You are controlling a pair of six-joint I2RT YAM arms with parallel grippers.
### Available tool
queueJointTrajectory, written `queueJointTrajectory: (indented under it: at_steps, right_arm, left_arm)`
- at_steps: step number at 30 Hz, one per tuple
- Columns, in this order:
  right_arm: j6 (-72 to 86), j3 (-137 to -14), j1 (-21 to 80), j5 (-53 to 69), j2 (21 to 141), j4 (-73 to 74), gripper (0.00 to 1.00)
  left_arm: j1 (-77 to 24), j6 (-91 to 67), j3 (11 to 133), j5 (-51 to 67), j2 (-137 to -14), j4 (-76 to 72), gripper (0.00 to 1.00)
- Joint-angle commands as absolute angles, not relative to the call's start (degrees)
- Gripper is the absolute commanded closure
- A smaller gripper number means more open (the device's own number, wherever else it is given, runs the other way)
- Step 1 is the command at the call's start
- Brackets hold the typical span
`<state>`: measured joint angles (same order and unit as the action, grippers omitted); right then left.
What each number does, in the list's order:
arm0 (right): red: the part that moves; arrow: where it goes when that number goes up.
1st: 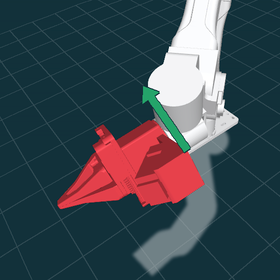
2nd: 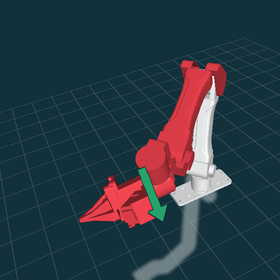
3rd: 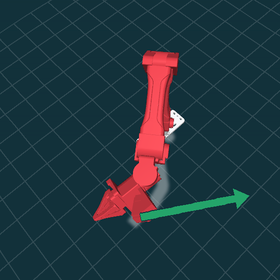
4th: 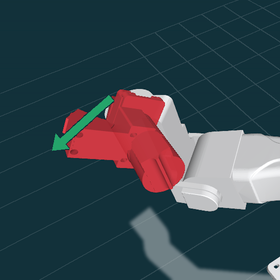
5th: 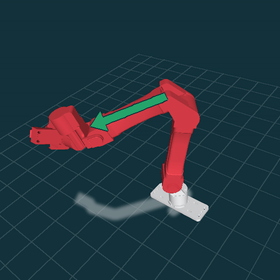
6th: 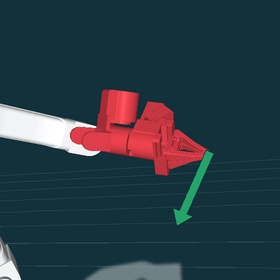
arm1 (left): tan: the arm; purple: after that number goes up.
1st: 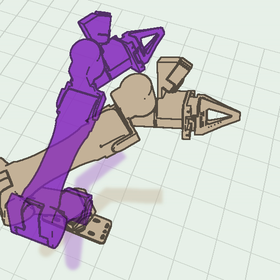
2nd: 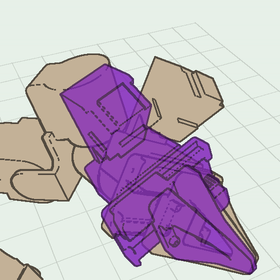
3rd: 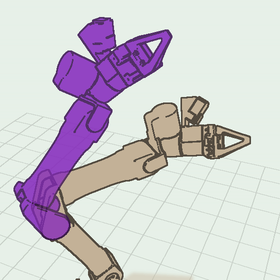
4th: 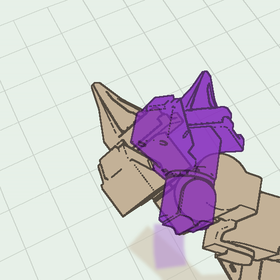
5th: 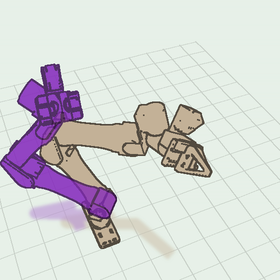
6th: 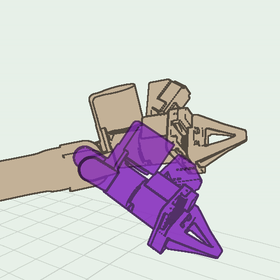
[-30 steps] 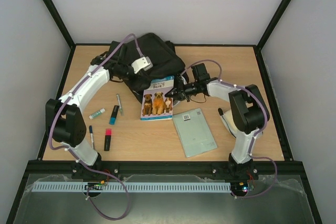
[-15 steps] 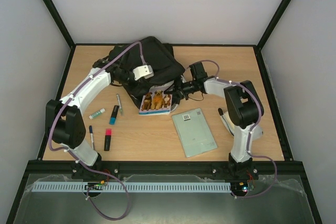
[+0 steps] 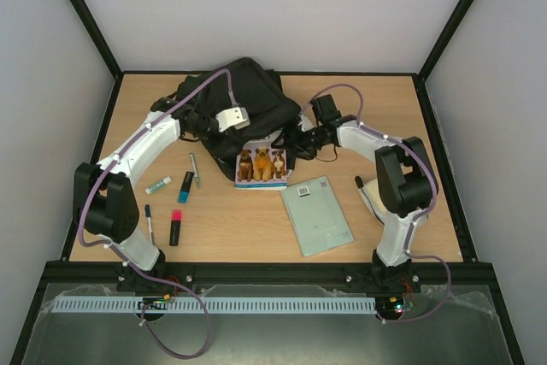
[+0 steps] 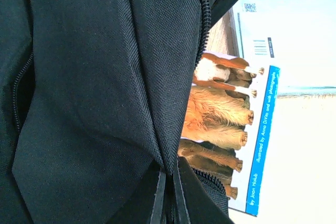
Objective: Pack the student bag
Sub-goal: Place the book in the student bag.
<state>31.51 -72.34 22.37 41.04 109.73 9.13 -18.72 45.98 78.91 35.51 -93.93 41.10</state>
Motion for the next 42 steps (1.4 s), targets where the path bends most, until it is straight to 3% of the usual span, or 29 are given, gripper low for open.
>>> queueJointTrajectory:
  at_steps: [1, 20, 22, 27, 30, 32, 37, 42]
  right_arm:
    - [20.5, -70.7, 22.6, 33.8, 102.0, 15.7, 0.23]
    - [1.6, -62.8, 22.6, 24.5, 85.2, 24.0, 0.18]
    - [-1.0, -63.5, 22.6, 25.2, 84.6, 25.4, 0.21]
    - [-9.5, -65.8, 23.1, 28.0, 83.9, 30.6, 0.39]
    - [-15.1, -66.2, 26.6, 24.2, 83.3, 32.4, 0.42]
    - [-19.7, -65.3, 30.4, 20.2, 82.1, 31.5, 0.41]
    - [-29.7, -60.7, 38.9, 12.0, 81.0, 26.0, 0.28]
    - [-35.3, -58.4, 44.7, 4.2, 84.5, 21.9, 0.24]
  left_arm:
    - [-18.4, 45.7, 78.7, 38.3, -91.6, 38.5, 0.98]
    - [-18.1, 47.8, 80.1, 42.3, -94.2, 39.3, 0.98]
    - [-18.1, 48.5, 80.4, 42.1, -94.4, 39.6, 0.98]
    - [-18.1, 48.0, 80.0, 41.5, -94.5, 39.5, 0.98]
    - [-18.0, 47.5, 80.0, 42.1, -94.6, 39.4, 0.98]
    - [-18.1, 47.2, 80.0, 42.1, -94.5, 39.3, 0.98]
    - [-18.0, 47.1, 80.1, 41.9, -94.5, 39.3, 0.98]
    - [-18.0, 47.2, 80.2, 41.9, -94.5, 39.5, 0.98]
